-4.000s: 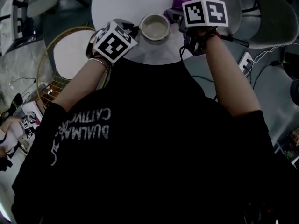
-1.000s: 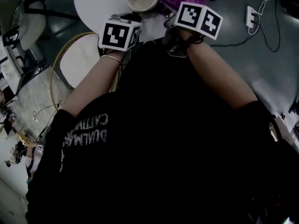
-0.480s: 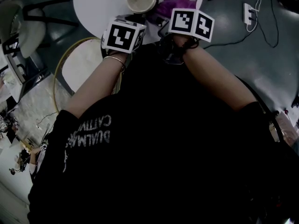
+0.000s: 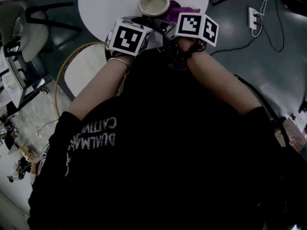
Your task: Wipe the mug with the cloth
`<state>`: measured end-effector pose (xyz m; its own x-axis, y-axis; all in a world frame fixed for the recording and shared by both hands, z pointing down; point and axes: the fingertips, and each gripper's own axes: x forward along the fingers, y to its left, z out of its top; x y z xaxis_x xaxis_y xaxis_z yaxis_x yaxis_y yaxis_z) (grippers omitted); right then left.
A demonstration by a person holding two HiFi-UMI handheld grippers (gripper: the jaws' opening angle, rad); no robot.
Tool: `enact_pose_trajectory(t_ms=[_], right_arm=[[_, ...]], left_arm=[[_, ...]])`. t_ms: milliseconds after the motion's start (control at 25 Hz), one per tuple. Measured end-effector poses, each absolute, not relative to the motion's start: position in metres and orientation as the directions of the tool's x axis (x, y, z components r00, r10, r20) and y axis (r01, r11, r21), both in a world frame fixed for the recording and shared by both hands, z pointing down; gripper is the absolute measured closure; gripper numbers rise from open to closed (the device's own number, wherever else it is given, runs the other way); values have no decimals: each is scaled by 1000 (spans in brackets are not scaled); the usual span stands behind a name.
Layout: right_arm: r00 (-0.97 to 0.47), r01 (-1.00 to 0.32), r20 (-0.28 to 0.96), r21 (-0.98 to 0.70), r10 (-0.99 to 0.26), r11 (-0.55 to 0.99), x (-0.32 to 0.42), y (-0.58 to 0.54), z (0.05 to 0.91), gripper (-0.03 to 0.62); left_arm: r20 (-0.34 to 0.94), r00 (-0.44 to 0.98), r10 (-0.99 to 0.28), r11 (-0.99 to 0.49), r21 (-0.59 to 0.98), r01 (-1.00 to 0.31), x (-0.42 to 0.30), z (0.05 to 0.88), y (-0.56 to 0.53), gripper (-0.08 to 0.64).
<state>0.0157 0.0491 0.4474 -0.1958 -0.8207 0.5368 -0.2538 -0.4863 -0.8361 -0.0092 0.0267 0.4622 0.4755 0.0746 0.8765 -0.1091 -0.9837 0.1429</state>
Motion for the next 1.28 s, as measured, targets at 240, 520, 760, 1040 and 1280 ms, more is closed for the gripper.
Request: enact_pose_trajectory(t_ms=[240, 520, 760, 1040, 1280], right_arm=[[-216, -237, 525, -846, -823, -478, 34, 68, 441, 568], [-214, -309, 552, -821, -806, -480, 90, 95, 428, 566], [-225, -288, 492, -858, -841, -425, 161, 99, 405, 567], [-268, -367, 460, -861, -846, -351, 159, 87, 381, 566], [-297, -395, 374, -886, -878, -244, 159, 80, 347, 566]], left_arm=[[869, 494, 26, -987, 102, -127, -5, 456, 23, 491], [903, 430, -13, -977, 81, -198, -8, 460, 30, 494], [874, 485, -38, -964, 97, -250, 33, 455, 32, 492], [842, 537, -58, -938, 137, -317, 6, 457, 24, 470], [813, 577, -78, -912, 176, -371, -17, 447, 23, 373]])
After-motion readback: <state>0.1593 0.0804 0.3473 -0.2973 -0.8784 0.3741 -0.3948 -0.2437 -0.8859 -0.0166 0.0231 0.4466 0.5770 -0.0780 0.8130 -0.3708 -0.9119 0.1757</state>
